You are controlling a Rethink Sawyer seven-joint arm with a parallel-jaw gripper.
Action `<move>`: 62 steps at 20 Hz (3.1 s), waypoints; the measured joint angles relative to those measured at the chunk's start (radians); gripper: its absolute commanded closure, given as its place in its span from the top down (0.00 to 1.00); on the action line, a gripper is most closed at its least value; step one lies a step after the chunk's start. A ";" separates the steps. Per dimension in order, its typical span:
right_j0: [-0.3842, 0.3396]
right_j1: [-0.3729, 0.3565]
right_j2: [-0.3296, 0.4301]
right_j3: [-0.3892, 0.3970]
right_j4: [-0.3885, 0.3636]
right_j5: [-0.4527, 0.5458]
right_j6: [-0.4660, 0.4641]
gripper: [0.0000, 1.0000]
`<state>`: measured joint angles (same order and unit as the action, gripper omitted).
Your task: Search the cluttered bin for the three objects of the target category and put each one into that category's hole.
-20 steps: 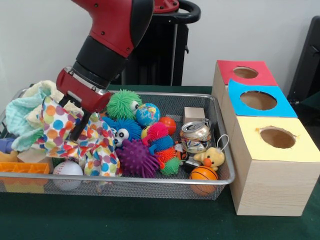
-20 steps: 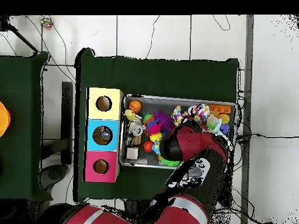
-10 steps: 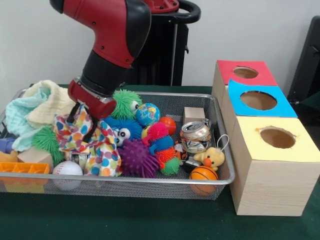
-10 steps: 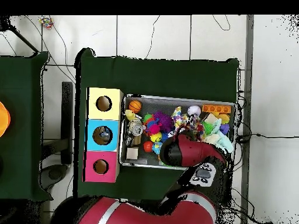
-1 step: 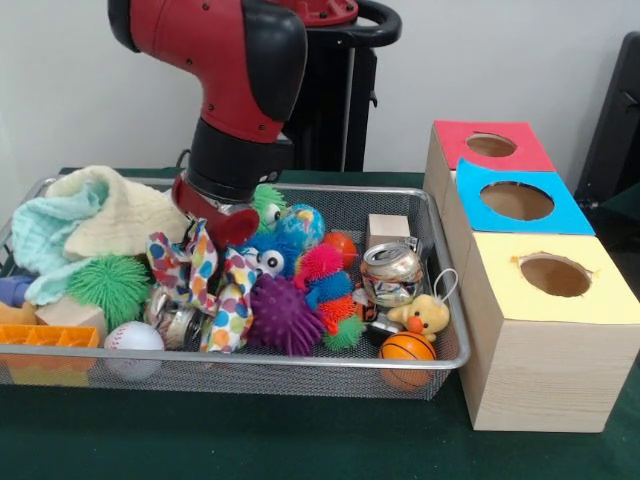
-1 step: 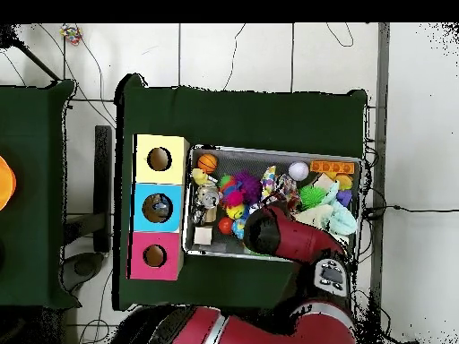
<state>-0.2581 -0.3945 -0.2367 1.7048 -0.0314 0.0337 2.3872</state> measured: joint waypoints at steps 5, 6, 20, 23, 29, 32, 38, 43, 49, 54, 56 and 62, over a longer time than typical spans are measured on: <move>-0.155 -0.076 0.166 0.099 0.058 0.000 0.000 1.00; -0.180 -0.089 0.192 0.116 0.067 0.002 0.000 1.00; -0.215 -0.224 0.319 0.200 0.121 0.136 0.000 1.00; -0.172 -0.245 0.316 0.200 0.113 0.137 0.000 1.00; -0.101 -0.277 0.316 0.200 0.078 0.137 0.000 1.00; -0.080 -0.283 0.312 0.200 0.060 0.137 0.000 1.00; -0.073 -0.287 0.307 0.187 -0.009 0.137 0.000 1.00; -0.123 -0.287 0.313 0.179 -0.033 0.165 0.000 1.00; -0.125 -0.326 0.280 0.121 -0.105 0.327 0.000 1.00; -0.100 -0.393 0.258 0.052 -0.165 0.542 0.000 1.00; -0.097 -0.425 0.256 0.028 -0.178 0.624 0.000 1.00; -0.096 -0.474 0.255 0.001 -0.189 0.684 0.000 1.00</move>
<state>-0.3541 -0.8687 0.0179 1.7061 -0.2200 0.7173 2.3868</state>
